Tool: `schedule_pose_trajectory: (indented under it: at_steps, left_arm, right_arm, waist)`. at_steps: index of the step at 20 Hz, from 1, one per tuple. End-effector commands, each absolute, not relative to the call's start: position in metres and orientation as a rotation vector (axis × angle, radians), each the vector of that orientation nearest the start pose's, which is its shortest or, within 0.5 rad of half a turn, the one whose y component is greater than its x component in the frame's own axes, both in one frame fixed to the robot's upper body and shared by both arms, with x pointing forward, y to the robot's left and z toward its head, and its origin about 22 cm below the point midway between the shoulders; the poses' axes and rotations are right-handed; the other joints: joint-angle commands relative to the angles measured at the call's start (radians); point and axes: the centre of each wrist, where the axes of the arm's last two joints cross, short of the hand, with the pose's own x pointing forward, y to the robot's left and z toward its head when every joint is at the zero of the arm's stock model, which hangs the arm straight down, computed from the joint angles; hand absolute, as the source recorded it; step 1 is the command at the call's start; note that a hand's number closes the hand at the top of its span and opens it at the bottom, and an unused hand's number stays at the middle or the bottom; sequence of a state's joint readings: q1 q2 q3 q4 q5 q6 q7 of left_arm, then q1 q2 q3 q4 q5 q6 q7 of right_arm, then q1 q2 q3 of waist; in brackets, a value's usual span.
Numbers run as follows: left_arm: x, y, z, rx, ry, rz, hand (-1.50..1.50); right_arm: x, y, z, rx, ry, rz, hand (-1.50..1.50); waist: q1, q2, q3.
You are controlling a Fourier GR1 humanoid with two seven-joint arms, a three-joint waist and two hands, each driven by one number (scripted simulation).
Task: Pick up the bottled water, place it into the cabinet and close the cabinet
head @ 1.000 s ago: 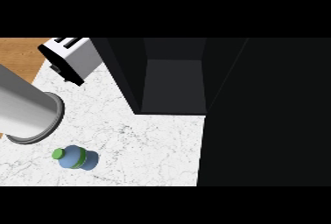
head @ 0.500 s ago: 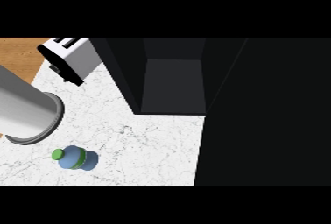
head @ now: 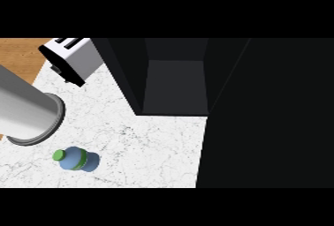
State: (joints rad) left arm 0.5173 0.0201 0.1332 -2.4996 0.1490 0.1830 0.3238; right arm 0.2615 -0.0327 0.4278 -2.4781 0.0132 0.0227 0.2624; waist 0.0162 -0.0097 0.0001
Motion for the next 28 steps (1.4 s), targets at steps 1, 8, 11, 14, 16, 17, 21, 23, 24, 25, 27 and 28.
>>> schedule_pose_trajectory:
  at_steps: [1,8,11,14,16,17,21,23,24,25,27,28]
  left_arm:
    - [0.062,0.269,0.177,0.233,-1.851,0.386,-1.5]
    - [0.066,0.27,0.171,0.264,-1.825,0.37,-1.5]
    - [0.067,0.271,0.169,0.253,-1.804,0.367,-1.5]
    - [0.075,0.279,0.164,0.283,-1.77,0.368,-1.5]
    - [0.076,0.27,0.152,0.267,-1.755,0.359,-1.5]
    - [0.076,0.282,0.144,0.281,-1.758,0.357,-1.5]
    - [0.079,0.288,0.141,0.297,-1.75,0.341,-1.5]
    - [0.095,0.287,0.125,0.308,-1.722,0.363,-1.5]
    - [0.098,0.276,0.128,0.324,-1.745,0.333,-1.5]
    - [0.101,0.283,0.119,0.296,-1.726,0.348,-1.5]
    - [0.104,0.279,0.126,0.325,-1.724,0.358,-1.5]
    - [0.105,0.294,0.109,0.326,-1.738,0.365,-1.5]
  right_arm:
    - [0.104,-0.181,0.172,0.294,-1.981,0.198,-1.5]
    - [0.104,-0.181,0.173,0.269,-1.997,0.208,-1.5]
    - [0.1,-0.18,0.174,0.279,-1.98,0.202,-1.5]
    - [0.096,-0.175,0.18,0.283,-2.004,0.204,-1.5]
    - [0.092,-0.18,0.177,0.27,-1.989,0.202,-1.5]
    - [0.092,-0.186,0.181,0.258,-1.998,0.177,-1.5]
    - [0.087,-0.172,0.177,0.279,-1.991,0.203,-1.5]
    - [0.087,-0.17,0.177,0.29,-1.987,0.225,-1.5]
    - [0.086,-0.172,0.184,0.304,-1.983,0.226,-1.5]
    - [0.1,-0.165,0.166,0.289,-2.005,0.218,-1.5]
    - [0.091,-0.172,0.179,0.291,-1.993,0.218,-1.5]
    - [0.095,-0.162,0.178,0.273,-1.996,0.219,-1.5]
  waist:
    - [-0.002,-0.001,-0.001]
    - [-0.01,0.002,-0.001]
    - [-0.013,0.002,-0.001]
    - [-0.016,0.004,-0.001]
    - [-0.018,0.002,-0.001]
    - [-0.012,0.003,-0.001]
    - [-0.018,0.001,-0.002]
    - [-0.022,0.004,-0.001]
    - [-0.022,0.005,-0.001]
    - [-0.019,0.006,-0.001]
    - [-0.022,0.007,-0.001]
    - [-0.017,0.005,-0.002]
